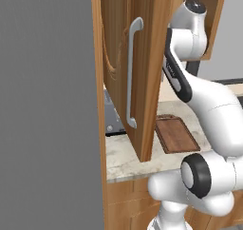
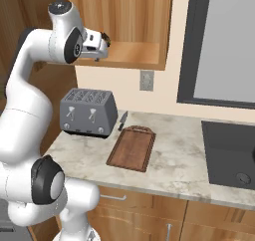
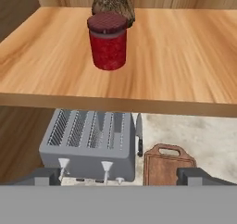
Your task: Pick the bread, place it on the cutting board, pick the jam, place it on the counter, and close the cabinet.
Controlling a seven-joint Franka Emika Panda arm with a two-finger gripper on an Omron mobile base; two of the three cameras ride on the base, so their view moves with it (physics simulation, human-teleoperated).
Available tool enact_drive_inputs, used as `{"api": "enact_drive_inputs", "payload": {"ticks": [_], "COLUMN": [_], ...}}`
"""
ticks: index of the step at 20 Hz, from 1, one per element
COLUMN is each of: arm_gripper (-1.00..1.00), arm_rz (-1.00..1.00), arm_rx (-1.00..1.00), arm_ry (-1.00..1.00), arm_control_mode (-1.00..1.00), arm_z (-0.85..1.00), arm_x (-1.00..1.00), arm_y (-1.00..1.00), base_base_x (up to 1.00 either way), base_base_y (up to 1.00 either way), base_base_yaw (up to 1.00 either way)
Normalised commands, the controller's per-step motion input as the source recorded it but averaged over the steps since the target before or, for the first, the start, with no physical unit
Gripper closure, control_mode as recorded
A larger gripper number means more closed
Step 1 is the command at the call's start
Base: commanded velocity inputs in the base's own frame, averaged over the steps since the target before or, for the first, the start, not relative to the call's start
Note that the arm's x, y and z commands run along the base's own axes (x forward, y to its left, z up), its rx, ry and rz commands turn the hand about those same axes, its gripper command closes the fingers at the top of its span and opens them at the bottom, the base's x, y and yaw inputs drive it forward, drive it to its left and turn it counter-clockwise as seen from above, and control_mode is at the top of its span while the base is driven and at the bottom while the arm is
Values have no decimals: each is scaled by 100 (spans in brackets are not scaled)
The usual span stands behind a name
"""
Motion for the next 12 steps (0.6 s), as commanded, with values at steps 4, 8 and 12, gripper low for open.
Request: {"api": "enact_drive_inputs", "payload": {"ticks": [4,8,12], "arm_gripper": [-100,-100,-100], "arm_rz": [0,0,0], "arm_rx": [0,0,0], "arm_ry": [-1,-5,-11], "arm_control_mode": [-100,-100,-100], "arm_z": [5,0,0], "arm_x": [28,19,12], "arm_y": [1,3,5], "base_base_x": [0,0,0], "base_base_y": [0,0,0], "base_base_yaw": [0,0,0]}}
